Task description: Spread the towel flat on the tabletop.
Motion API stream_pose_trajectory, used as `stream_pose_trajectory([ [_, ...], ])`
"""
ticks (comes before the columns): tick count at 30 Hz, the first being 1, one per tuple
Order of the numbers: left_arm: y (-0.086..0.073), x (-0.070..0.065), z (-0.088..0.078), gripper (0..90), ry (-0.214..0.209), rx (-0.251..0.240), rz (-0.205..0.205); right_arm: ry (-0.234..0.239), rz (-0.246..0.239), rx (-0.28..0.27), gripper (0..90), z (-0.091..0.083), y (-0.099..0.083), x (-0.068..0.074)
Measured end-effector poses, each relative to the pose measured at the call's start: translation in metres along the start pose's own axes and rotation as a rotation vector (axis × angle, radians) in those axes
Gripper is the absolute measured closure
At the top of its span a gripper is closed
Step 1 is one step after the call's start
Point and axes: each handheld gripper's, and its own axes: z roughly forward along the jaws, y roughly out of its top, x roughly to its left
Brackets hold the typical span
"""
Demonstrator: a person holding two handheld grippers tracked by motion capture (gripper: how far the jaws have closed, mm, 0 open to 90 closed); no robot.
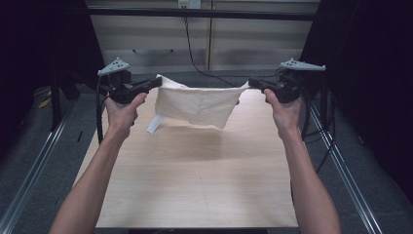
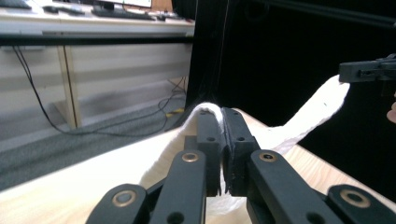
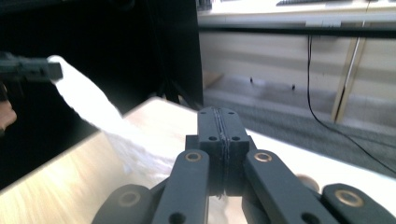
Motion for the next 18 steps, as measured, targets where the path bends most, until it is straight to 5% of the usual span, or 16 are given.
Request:
stream_pose_trajectory([
  [5,-0.036,-0.005,0.001,87.0,-0.021,0.05,-0.034,0.022,0.04,0.042,89.2,0.0,-0.041,-0.003],
  [7,-0.048,-0.006,0.0,87.0,-0.027,0.066,-0.042,0.048,0.074,0.017,89.2,-0.003,-0.054,-0.003],
  [18,-0.097,-0.022,-0.021,87.0,-0.059,0.147,-0.053,0.113,0.084,0.021,89.2,-0.022,-0.1,0.015],
])
